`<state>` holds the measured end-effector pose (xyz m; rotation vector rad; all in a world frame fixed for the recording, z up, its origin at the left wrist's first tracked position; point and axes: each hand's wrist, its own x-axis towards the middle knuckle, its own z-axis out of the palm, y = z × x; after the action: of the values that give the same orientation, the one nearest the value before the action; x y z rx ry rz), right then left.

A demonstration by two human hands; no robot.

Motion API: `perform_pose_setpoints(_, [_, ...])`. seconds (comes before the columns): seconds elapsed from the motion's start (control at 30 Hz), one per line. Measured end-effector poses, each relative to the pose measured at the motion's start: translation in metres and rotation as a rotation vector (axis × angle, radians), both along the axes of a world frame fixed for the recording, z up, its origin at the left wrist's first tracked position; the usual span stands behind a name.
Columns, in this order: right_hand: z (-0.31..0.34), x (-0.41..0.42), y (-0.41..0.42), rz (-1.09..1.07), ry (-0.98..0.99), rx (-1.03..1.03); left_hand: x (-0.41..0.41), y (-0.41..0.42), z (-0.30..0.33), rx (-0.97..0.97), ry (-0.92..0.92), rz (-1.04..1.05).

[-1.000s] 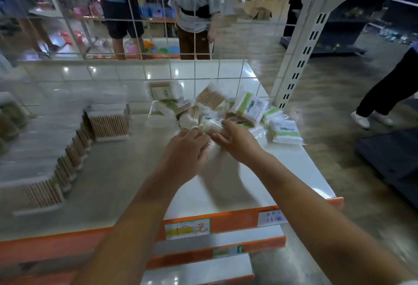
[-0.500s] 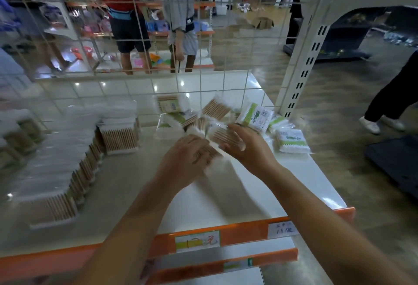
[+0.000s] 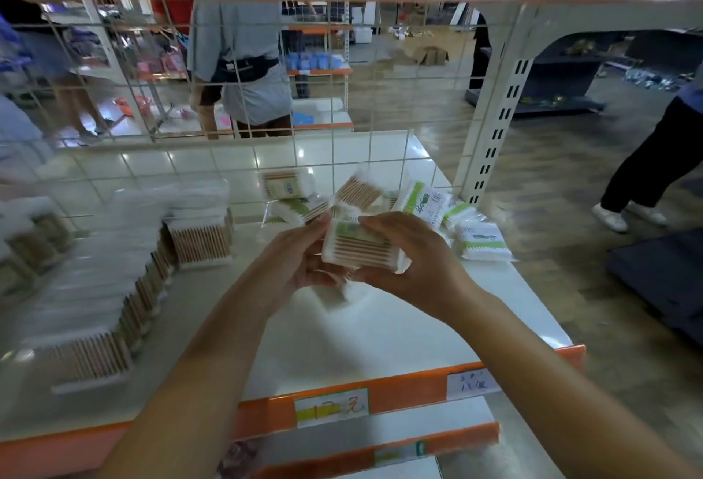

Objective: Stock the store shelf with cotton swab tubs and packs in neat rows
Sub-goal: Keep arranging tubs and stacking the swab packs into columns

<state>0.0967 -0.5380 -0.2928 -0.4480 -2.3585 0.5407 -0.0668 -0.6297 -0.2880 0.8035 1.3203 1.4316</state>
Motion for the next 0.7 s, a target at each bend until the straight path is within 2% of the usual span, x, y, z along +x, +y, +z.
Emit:
perform_pose_setpoints(0.2, [0.013,0.010,0.002,0.088,0.083,-0.125,0.005,-0.008,-0.009,0.074,-0.200,-0.031])
perform_pose_setpoints(0.3, [0.014,0.013,0.001,-0.011,0.146,-0.289,0.011,-0.009,-0.015,0.146,-0.275,0.010])
perform_pose_setpoints(0.4, [0.010,0.012,0.002,-0.102,0.221,-0.492,0.022,-0.013,-0.019,0.220,-0.239,0.077])
perform_pose_setpoints(0.47, [0.009,0.011,0.001,-0.074,0.279,-0.645,0.032,-0.017,-0.018,0.212,-0.120,0.116])
perform_pose_setpoints(0.53, [0.009,0.011,-0.001,-0.035,0.323,-0.725,0.043,-0.020,-0.016,0.173,0.102,0.152])
perform_pose_setpoints(0.7, [0.008,0.010,-0.018,0.073,0.277,-0.697,0.063,-0.027,-0.020,0.232,0.540,0.298])
